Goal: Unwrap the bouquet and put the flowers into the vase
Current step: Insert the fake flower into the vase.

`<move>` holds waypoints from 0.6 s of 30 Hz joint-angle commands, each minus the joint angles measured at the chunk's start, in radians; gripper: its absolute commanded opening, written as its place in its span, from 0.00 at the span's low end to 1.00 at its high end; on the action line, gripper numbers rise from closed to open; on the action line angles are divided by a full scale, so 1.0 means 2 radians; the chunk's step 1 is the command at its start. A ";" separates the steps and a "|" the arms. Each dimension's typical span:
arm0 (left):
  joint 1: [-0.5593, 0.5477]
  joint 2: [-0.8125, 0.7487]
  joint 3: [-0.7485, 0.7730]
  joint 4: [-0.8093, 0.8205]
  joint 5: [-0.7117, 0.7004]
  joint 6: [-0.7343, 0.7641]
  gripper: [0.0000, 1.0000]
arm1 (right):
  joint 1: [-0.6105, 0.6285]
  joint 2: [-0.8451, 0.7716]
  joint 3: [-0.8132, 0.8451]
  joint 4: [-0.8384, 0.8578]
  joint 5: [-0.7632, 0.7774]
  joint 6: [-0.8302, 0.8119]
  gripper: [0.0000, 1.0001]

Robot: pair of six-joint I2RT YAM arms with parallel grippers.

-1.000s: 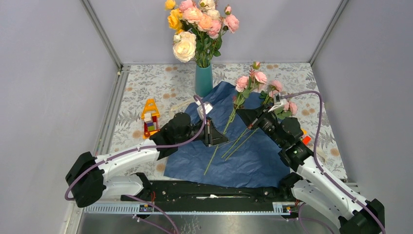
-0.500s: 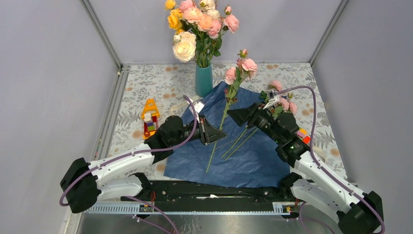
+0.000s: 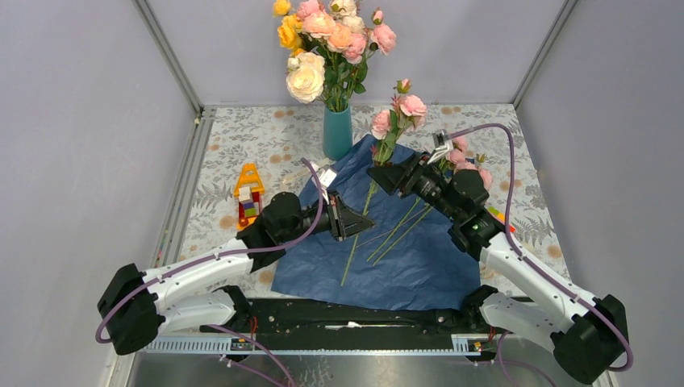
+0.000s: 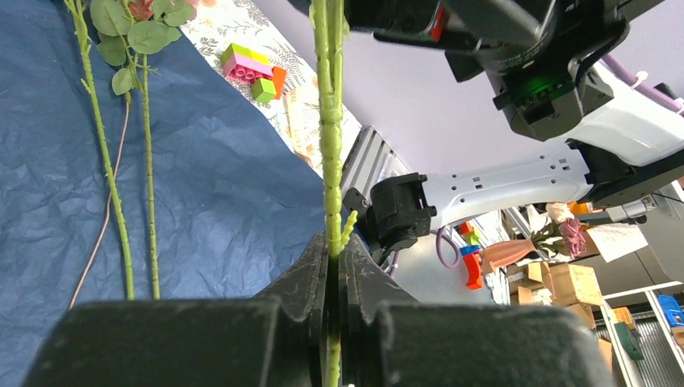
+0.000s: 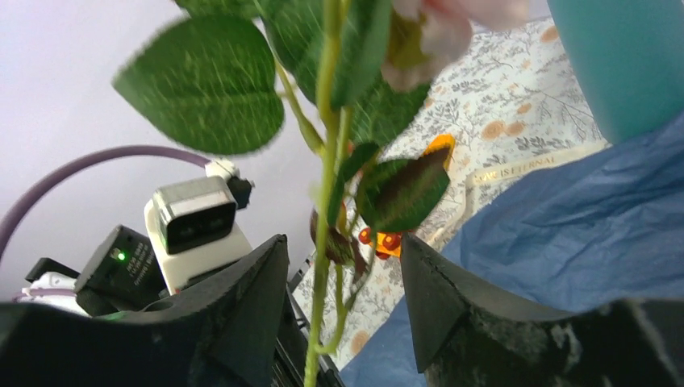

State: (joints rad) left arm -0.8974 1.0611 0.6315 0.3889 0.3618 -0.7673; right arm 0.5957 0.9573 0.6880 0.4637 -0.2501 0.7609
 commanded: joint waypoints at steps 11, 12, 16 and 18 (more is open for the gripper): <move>-0.004 -0.024 0.020 -0.054 -0.020 0.050 0.00 | 0.004 0.025 0.060 0.005 -0.011 -0.003 0.00; -0.004 -0.024 0.027 -0.073 -0.027 0.058 0.00 | 0.004 0.024 0.065 -0.003 -0.012 -0.007 0.00; 0.002 -0.030 0.048 -0.125 -0.033 0.078 0.45 | 0.007 0.016 0.077 -0.028 -0.008 -0.034 0.00; 0.017 -0.035 0.057 -0.145 -0.019 0.080 0.72 | 0.007 0.011 0.087 -0.048 0.002 -0.060 0.00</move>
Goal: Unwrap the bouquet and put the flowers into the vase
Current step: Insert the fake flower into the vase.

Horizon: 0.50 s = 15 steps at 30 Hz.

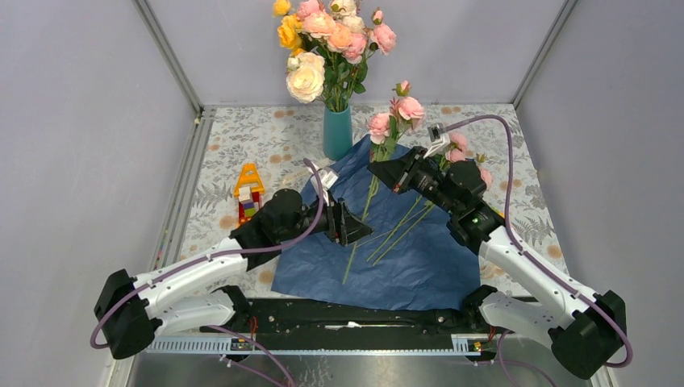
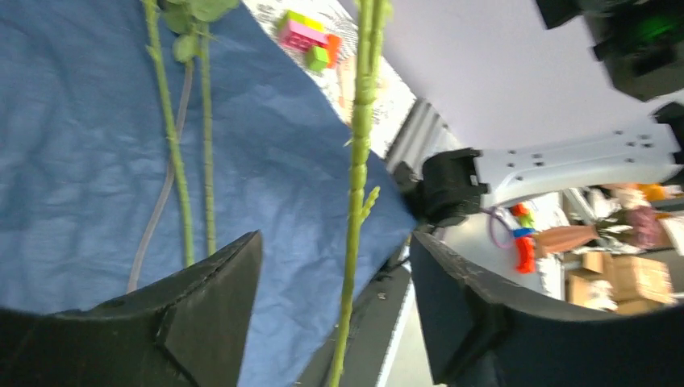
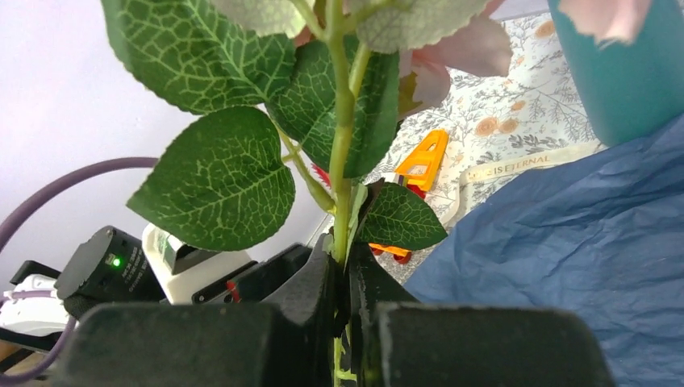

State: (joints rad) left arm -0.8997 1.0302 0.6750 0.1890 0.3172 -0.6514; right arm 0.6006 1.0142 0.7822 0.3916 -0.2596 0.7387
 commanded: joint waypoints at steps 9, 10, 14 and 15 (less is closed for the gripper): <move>0.204 -0.056 0.143 -0.284 0.110 0.138 0.87 | 0.006 0.009 0.162 -0.077 0.079 -0.238 0.00; 0.233 -0.055 0.159 -0.304 0.110 0.160 0.88 | 0.005 0.021 0.175 -0.068 0.086 -0.257 0.00; 0.324 -0.059 0.194 -0.386 0.010 0.222 0.88 | 0.004 0.094 0.261 -0.068 0.106 -0.320 0.00; 0.338 -0.065 0.192 -0.385 -0.044 0.225 0.89 | 0.004 0.114 0.281 -0.062 0.106 -0.330 0.00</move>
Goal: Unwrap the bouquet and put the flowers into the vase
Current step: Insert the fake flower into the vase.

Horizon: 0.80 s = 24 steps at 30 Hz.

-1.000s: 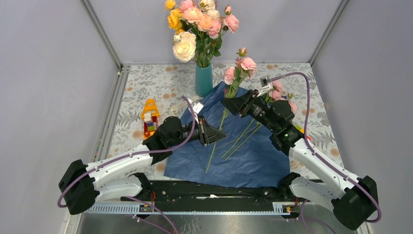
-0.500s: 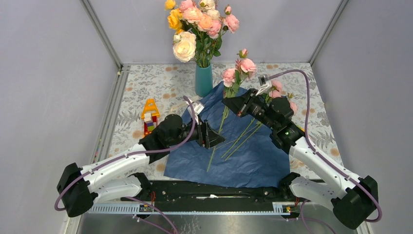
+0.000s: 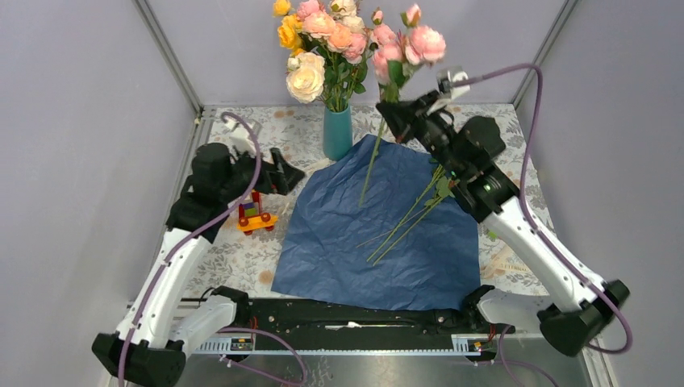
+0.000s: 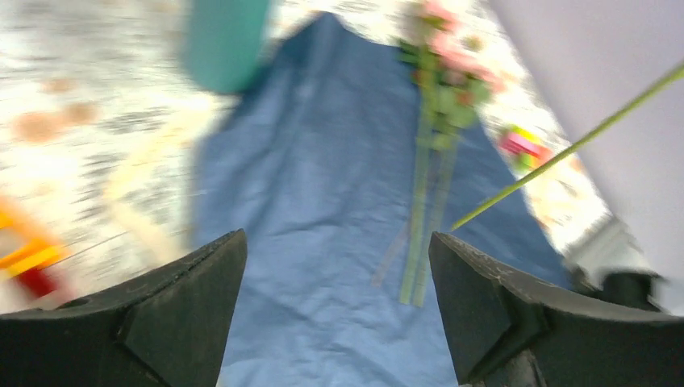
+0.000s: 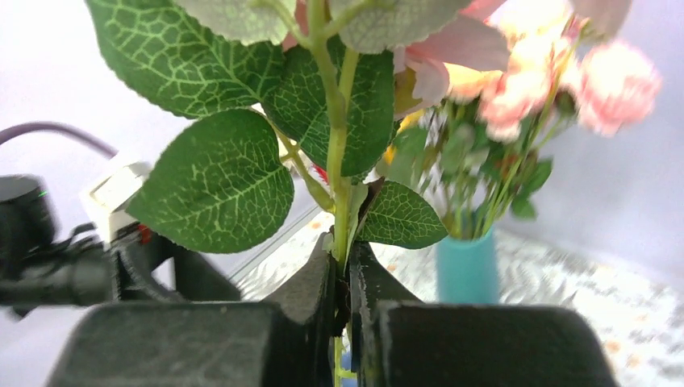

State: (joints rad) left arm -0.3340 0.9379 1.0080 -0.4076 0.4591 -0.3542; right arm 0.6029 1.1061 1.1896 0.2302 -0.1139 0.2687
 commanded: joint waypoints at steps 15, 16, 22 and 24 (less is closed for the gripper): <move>0.166 -0.027 -0.038 -0.026 -0.170 0.083 0.91 | -0.039 0.309 0.302 0.186 0.027 -0.138 0.00; 0.166 -0.026 -0.039 -0.026 -0.169 0.083 0.91 | -0.043 0.319 0.311 0.195 0.031 -0.137 0.00; 0.166 -0.026 -0.039 -0.024 -0.165 0.083 0.91 | -0.055 0.362 0.344 0.234 0.049 -0.123 0.00; 0.166 -0.026 -0.039 -0.024 -0.166 0.084 0.91 | -0.057 0.372 0.356 0.234 0.055 -0.118 0.00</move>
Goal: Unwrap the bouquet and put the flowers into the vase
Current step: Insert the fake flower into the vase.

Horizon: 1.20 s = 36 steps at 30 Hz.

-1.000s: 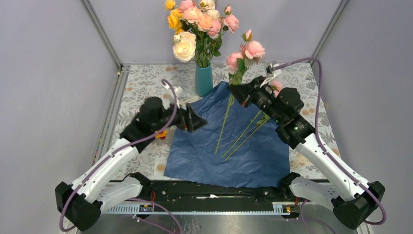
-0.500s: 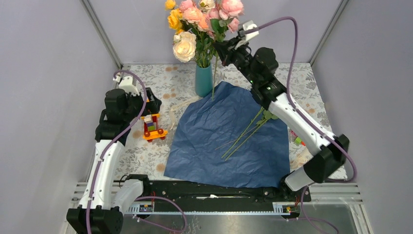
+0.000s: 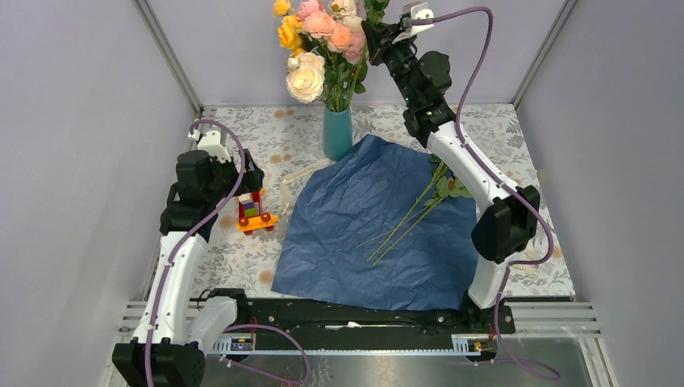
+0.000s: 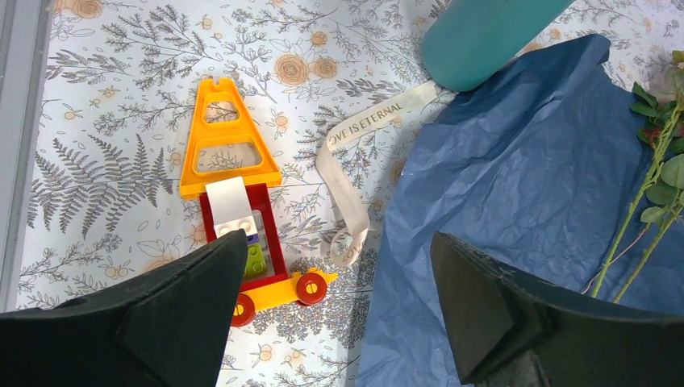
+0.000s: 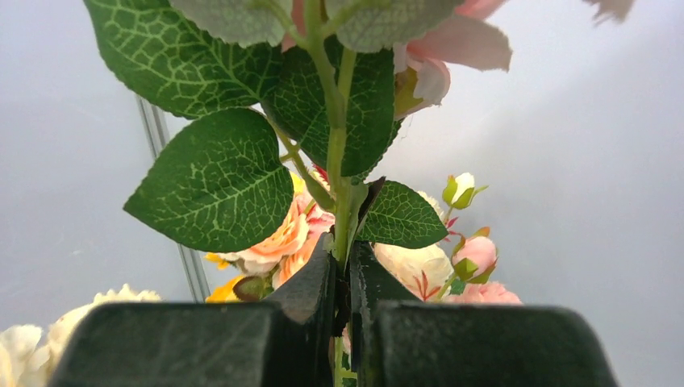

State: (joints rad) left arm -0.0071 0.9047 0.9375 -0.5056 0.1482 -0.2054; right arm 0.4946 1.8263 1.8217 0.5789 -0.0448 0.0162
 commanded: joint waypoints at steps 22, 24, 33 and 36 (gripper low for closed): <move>0.003 -0.017 -0.009 0.024 -0.007 0.011 0.91 | -0.001 0.056 0.052 0.048 0.015 0.000 0.00; 0.003 -0.016 -0.009 0.025 -0.006 0.011 0.91 | 0.000 0.057 0.046 0.051 0.015 0.002 0.00; 0.003 -0.015 -0.010 0.026 -0.003 0.011 0.91 | 0.009 0.053 -0.012 0.068 0.016 0.007 0.00; 0.003 -0.014 -0.010 0.027 -0.001 0.011 0.91 | 0.012 0.054 -0.021 0.069 0.017 0.007 0.00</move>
State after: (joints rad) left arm -0.0071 0.8852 0.9222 -0.5022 0.1482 -0.1986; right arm 0.5022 1.9503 1.7935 0.6418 -0.0341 0.0391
